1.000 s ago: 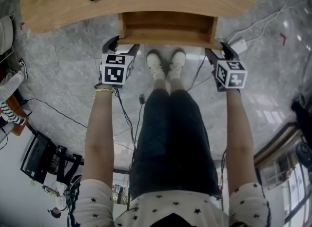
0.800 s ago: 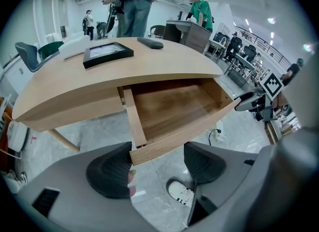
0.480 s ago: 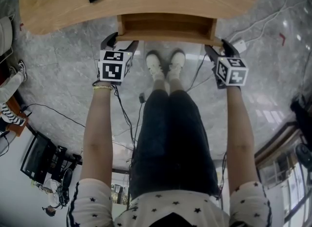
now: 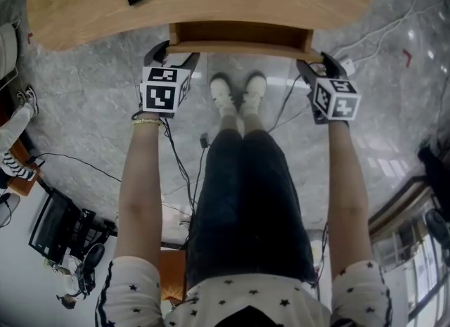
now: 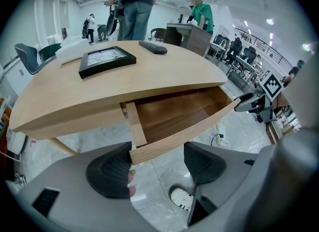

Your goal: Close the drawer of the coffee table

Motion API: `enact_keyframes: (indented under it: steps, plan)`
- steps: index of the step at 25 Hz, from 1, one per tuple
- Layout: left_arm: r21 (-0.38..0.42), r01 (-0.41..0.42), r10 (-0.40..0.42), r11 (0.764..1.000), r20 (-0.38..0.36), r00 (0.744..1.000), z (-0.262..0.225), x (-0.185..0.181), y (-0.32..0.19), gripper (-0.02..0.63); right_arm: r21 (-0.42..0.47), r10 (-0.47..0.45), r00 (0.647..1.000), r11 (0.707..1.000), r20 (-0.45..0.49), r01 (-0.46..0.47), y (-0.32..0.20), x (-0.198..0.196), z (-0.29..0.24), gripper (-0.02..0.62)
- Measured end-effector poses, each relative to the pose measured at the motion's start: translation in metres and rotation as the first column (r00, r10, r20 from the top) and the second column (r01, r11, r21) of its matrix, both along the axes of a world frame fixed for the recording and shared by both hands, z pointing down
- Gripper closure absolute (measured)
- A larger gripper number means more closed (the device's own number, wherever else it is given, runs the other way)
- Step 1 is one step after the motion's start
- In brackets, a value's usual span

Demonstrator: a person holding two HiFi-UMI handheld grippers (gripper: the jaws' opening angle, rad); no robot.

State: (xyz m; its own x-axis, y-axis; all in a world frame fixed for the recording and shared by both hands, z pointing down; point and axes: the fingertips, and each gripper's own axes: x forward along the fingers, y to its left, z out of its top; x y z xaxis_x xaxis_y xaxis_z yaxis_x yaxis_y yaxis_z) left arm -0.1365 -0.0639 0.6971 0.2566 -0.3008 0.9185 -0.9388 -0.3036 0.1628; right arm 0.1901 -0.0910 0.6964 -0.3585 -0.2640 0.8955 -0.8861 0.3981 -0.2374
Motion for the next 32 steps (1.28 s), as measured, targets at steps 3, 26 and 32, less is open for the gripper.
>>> enact_keyframes:
  steps: [3, 26, 32]
  plan:
    - [0.001, 0.001, -0.001, 1.000, -0.001, 1.000, 0.000, 0.000, -0.003, 0.282, 0.005, 0.003, 1.000, 1.000, 0.001, -0.003, -0.003, 0.000, 0.000, 0.285]
    - [0.020, 0.021, -0.021, 1.000, -0.008, 1.000, -0.001, -0.003, -0.035, 0.282, 0.042, 0.009, 1.000, 0.999, 0.017, -0.010, -0.036, -0.003, -0.001, 0.285]
    - [0.021, 0.027, -0.027, 0.999, -0.010, 1.000, 0.000, -0.003, -0.041, 0.282, 0.051, 0.011, 1.000, 0.999, 0.022, -0.012, -0.043, -0.004, -0.001, 0.285]
